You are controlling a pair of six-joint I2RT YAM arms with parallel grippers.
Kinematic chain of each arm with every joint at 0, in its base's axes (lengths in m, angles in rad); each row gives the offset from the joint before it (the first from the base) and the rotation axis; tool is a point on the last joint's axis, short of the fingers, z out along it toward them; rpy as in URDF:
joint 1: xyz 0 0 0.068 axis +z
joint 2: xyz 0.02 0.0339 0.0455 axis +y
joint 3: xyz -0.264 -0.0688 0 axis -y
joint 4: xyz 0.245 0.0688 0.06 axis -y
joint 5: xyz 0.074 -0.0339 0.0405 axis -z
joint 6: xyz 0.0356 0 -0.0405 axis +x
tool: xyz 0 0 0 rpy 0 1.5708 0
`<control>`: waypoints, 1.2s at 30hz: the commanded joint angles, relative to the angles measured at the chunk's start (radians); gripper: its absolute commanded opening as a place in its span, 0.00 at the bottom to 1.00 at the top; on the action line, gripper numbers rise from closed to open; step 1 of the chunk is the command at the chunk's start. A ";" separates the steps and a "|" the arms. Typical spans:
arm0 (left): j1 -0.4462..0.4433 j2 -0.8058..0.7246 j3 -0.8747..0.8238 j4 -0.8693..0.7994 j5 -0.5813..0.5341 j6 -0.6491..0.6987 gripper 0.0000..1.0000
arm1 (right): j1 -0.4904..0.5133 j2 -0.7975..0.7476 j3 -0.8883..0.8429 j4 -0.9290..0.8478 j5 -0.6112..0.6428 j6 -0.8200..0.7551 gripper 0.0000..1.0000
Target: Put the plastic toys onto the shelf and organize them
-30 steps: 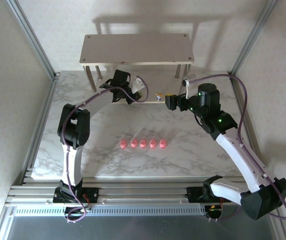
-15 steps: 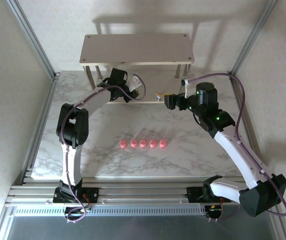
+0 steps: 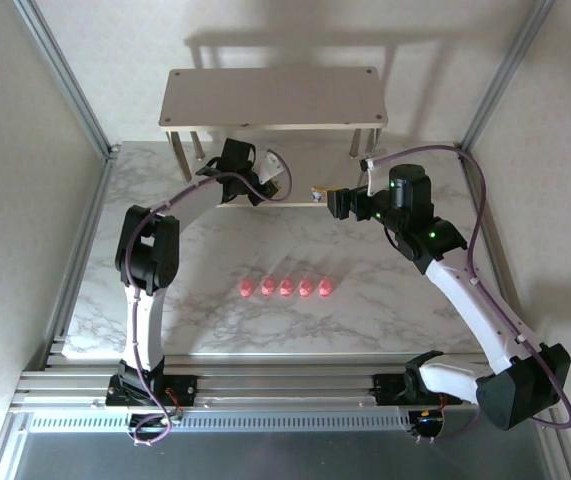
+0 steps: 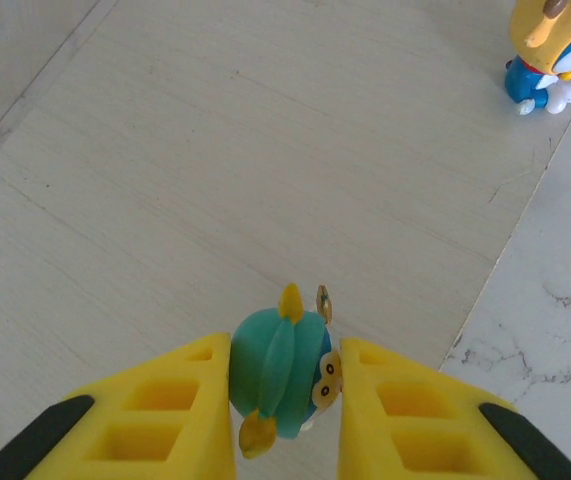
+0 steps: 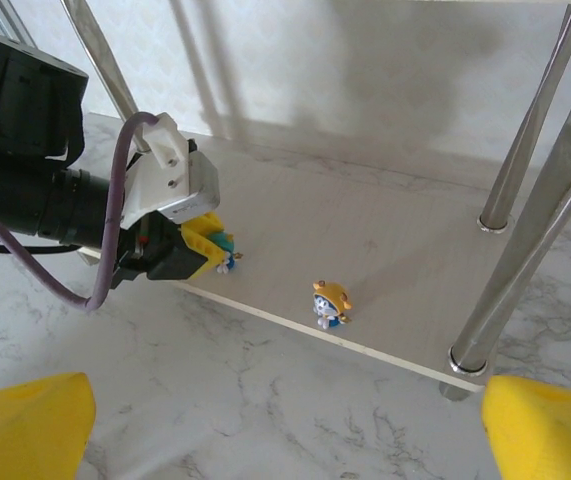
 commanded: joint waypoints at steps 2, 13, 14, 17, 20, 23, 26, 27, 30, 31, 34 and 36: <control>0.011 0.026 -0.003 0.021 0.020 0.001 0.27 | -0.007 0.005 -0.009 0.039 -0.020 0.016 0.99; 0.013 0.032 -0.008 0.015 0.024 0.001 0.32 | -0.007 0.008 -0.009 0.044 -0.019 0.019 0.99; 0.013 0.032 -0.009 0.016 0.024 0.001 0.33 | -0.007 0.007 -0.010 0.044 -0.018 0.021 0.99; 0.015 0.031 -0.009 0.013 0.022 0.003 0.37 | -0.008 0.010 -0.008 0.045 -0.018 0.022 0.99; 0.016 0.030 -0.009 0.012 0.021 0.004 0.39 | -0.008 0.010 -0.009 0.047 -0.018 0.022 0.99; 0.017 0.027 -0.010 0.012 0.019 0.003 0.40 | -0.008 0.010 -0.006 0.046 -0.019 0.024 0.99; 0.019 0.024 -0.012 0.013 0.018 0.003 0.41 | -0.009 0.008 -0.006 0.049 -0.020 0.025 0.99; 0.019 0.024 -0.012 0.013 0.017 0.003 0.42 | -0.007 0.007 -0.005 0.048 -0.021 0.027 0.99; 0.020 0.022 -0.013 0.014 0.015 0.003 0.43 | -0.009 0.007 -0.005 0.049 -0.022 0.027 0.99; 0.020 0.021 -0.014 0.014 0.014 0.003 0.43 | -0.008 0.005 -0.005 0.050 -0.021 0.028 0.99; 0.020 0.020 -0.014 0.013 0.011 0.003 0.44 | -0.008 0.003 -0.005 0.049 -0.022 0.029 0.99; 0.022 0.020 -0.014 0.014 0.008 0.004 0.44 | -0.009 0.004 -0.007 0.050 -0.020 0.030 0.99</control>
